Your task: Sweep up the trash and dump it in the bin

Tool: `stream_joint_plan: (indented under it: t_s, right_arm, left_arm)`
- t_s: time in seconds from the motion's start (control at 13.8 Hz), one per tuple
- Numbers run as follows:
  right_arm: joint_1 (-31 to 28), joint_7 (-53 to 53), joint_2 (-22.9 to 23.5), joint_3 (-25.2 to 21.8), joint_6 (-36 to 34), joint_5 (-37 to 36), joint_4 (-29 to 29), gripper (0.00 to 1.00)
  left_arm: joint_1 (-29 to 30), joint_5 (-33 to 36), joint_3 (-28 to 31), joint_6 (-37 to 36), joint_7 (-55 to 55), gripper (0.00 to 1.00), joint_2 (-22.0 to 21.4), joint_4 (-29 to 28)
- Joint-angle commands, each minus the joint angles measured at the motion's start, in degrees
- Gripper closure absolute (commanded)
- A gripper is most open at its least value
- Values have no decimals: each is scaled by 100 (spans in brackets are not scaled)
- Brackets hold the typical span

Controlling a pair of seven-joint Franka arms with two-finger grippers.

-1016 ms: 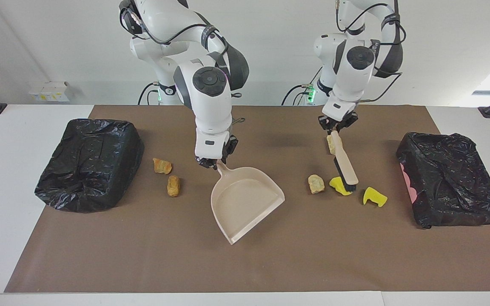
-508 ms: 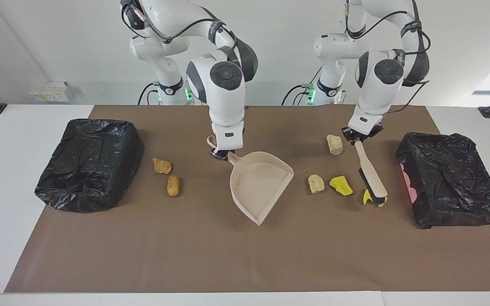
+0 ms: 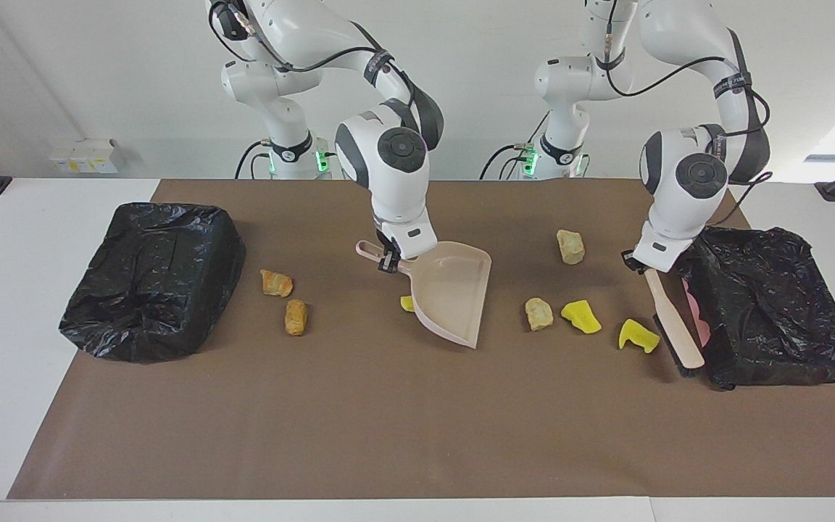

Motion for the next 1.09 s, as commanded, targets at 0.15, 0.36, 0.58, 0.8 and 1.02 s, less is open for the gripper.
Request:
stream_joint_plan:
  t_s: [0.15, 0.36, 0.58, 0.8, 1.02]
  right_arm:
    - [-52, -481, -56, 55, 116, -168, -148, 100]
    - [89, -481, 14, 55, 151, -379, -139, 100]
    - [107, -463, 41, 55, 178, -406, -139, 100]
    - [107, -446, 41, 55, 222, -406, -148, 100]
    - [107, -428, 41, 55, 230, -406, -148, 100]
  left_arm:
    - [-18, 84, -83, -25, 230, 100, -84, -154]
    - [-378, -362, -109, 44, 221, 100, -207, -399]
    - [-625, -926, -310, 62, 203, 100, -295, -523]
    - [-634, -1331, -863, 71, 151, 100, -400, -672]
    - [-643, -1682, -1408, 80, 160, 100, -575, -900]
